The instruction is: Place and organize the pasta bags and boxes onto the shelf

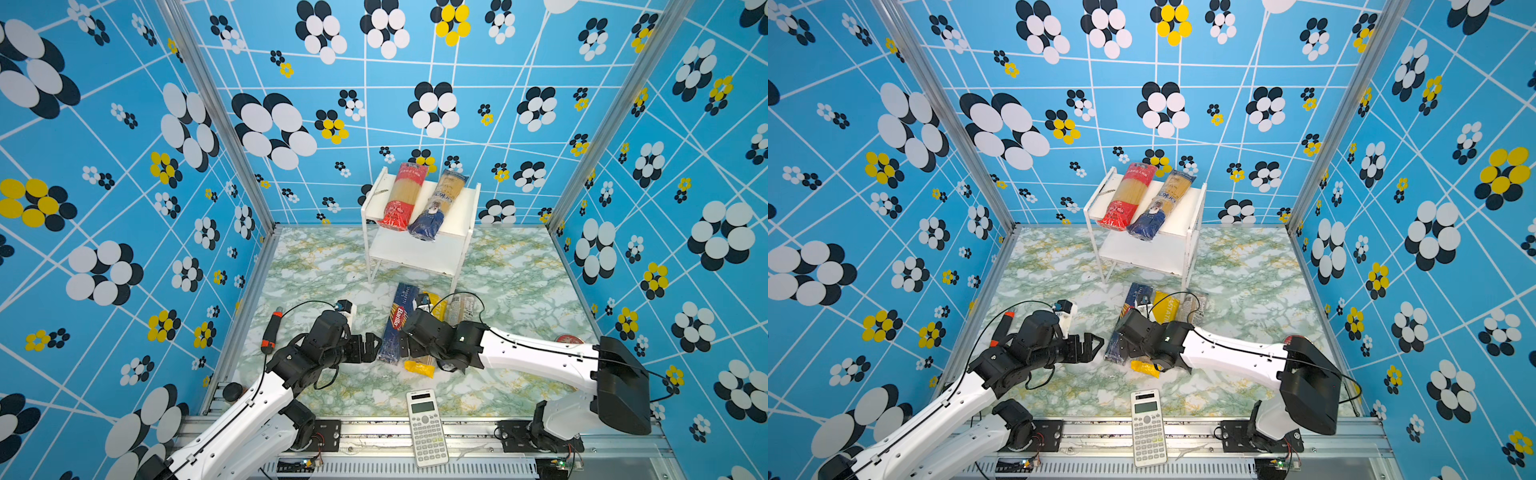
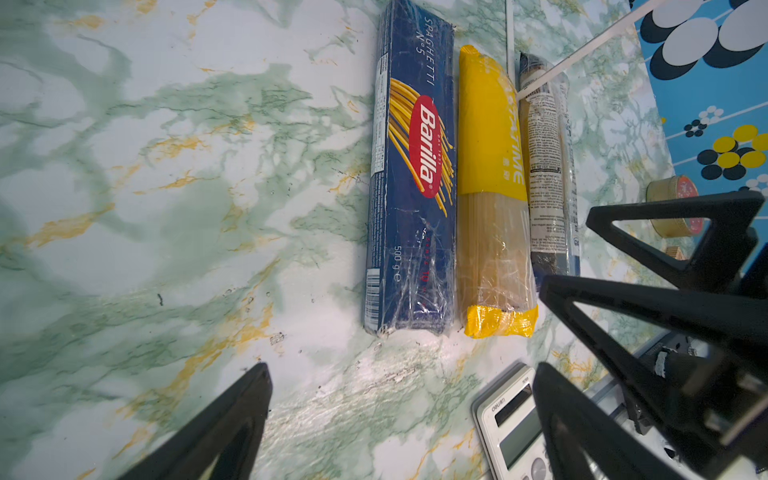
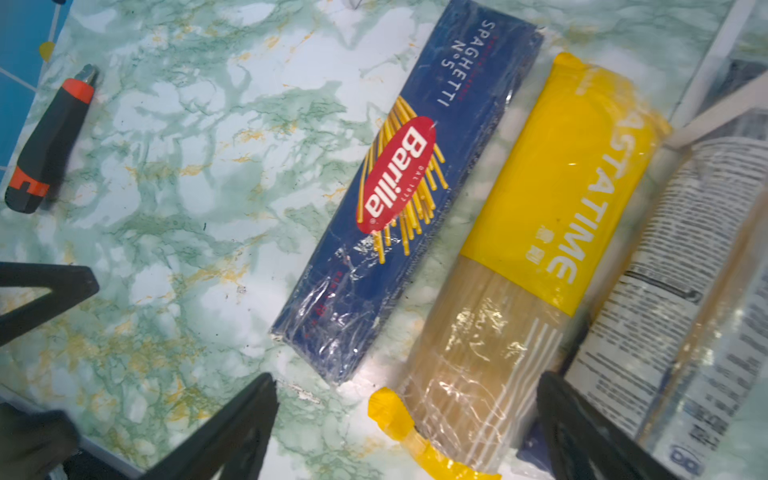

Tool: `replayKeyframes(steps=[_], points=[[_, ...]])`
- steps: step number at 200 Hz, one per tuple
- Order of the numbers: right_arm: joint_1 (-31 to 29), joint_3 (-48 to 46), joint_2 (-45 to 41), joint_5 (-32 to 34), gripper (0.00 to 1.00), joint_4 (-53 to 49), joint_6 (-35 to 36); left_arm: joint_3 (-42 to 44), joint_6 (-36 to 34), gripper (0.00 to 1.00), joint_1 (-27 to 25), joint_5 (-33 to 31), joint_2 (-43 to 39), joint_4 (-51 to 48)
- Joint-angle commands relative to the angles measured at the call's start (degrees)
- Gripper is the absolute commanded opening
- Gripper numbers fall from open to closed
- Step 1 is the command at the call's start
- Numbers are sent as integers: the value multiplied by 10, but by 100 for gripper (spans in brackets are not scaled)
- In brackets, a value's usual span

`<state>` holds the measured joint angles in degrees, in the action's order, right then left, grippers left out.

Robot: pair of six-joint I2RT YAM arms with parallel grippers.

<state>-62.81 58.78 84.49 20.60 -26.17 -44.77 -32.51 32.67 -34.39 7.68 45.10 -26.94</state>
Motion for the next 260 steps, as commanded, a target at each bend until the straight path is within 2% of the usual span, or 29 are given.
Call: replayKeyframes(steps=[1, 63, 128, 176, 214, 260], points=[[16, -44, -48, 38, 99, -30, -16, 5, 11, 99, -20, -34, 17, 32], [39, -128, -148, 67, 99, -43, -49, -1, 24, 99, -76, -57, 103, 97], [49, -171, -202, 74, 99, -58, -76, -7, 7, 99, -113, -93, 216, 179], [51, -200, -221, 73, 99, -47, -91, -3, -29, 99, -123, -135, 261, 223], [51, -209, -219, 75, 99, -42, -92, 28, -48, 99, -127, -152, 269, 282], [56, -220, -217, 75, 99, -29, -92, 21, -67, 99, -128, -157, 304, 297]])
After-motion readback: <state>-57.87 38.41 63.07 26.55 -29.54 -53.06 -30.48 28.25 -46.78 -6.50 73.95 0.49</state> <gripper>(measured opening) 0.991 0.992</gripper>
